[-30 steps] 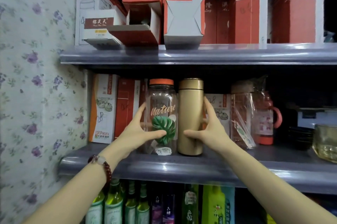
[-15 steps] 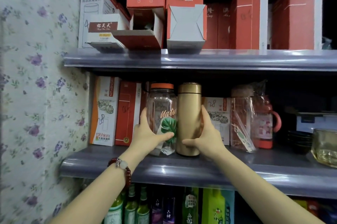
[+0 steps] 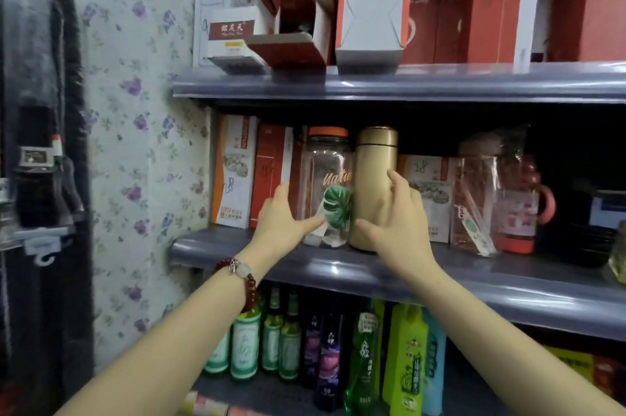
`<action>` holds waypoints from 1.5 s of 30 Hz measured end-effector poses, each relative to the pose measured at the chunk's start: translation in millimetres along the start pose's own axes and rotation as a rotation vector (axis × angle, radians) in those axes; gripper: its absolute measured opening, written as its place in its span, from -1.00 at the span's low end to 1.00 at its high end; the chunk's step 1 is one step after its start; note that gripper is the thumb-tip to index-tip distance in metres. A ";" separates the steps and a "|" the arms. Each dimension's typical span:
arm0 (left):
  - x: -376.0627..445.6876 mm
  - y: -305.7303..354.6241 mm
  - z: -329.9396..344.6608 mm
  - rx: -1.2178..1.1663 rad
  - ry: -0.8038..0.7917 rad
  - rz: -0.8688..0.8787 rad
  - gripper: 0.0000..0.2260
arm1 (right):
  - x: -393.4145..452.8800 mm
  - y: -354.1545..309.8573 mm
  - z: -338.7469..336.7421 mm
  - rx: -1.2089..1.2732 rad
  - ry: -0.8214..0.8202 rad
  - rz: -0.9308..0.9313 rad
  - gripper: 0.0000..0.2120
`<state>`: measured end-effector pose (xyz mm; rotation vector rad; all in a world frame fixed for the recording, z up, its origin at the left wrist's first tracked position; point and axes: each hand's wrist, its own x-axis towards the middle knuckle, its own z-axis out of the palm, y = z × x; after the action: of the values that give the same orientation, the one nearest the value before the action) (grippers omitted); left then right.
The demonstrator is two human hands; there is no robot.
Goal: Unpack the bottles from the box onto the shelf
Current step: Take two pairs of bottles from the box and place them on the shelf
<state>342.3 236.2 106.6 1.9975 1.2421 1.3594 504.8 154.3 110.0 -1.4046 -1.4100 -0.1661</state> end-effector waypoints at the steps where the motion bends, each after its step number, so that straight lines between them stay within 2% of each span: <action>1: -9.9 -1.2 -5.5 0.022 0.041 0.007 -0.20 | -9.6 -5.3 0.6 0.016 -0.009 -0.065 -0.21; 4: -43.6 -5.1 -21.6 0.104 0.120 0.012 -0.39 | -39.3 -17.8 8.3 0.117 -0.124 -0.184 -0.39; 9: -124.8 -27.2 -52.6 0.279 0.184 -0.133 -0.47 | -96.0 -23.0 41.5 0.213 -0.518 -0.200 -0.52; 16: -271.4 -74.0 -111.8 0.596 0.060 -0.492 -0.69 | -192.7 -54.4 109.0 0.250 -0.896 -0.232 -0.70; 20: -349.1 -103.6 -144.8 0.724 -0.006 -0.631 -0.81 | -261.6 -85.1 153.1 0.223 -1.095 -0.336 -0.77; 29: -507.4 -219.7 -197.6 0.794 -0.061 -0.914 -0.79 | -453.2 -129.2 255.2 0.104 -1.441 -0.538 -0.86; 33: -573.3 -284.5 -203.3 0.732 -0.168 -1.064 -0.75 | -535.0 -111.2 303.3 0.029 -1.591 -0.583 -0.84; 37: -642.2 -345.6 -195.9 0.646 -0.179 -1.198 -0.73 | -605.2 -68.4 342.9 -0.029 -1.706 -0.548 -0.77; 45: -798.6 -488.7 -110.9 0.500 -0.166 -1.374 -0.75 | -770.0 42.8 407.7 -0.053 -1.949 -0.589 -0.90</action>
<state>-67.1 -206.5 -618.1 0.8826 2.2912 0.1933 89.8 -20.5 -637.1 -0.8632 -3.3208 1.1048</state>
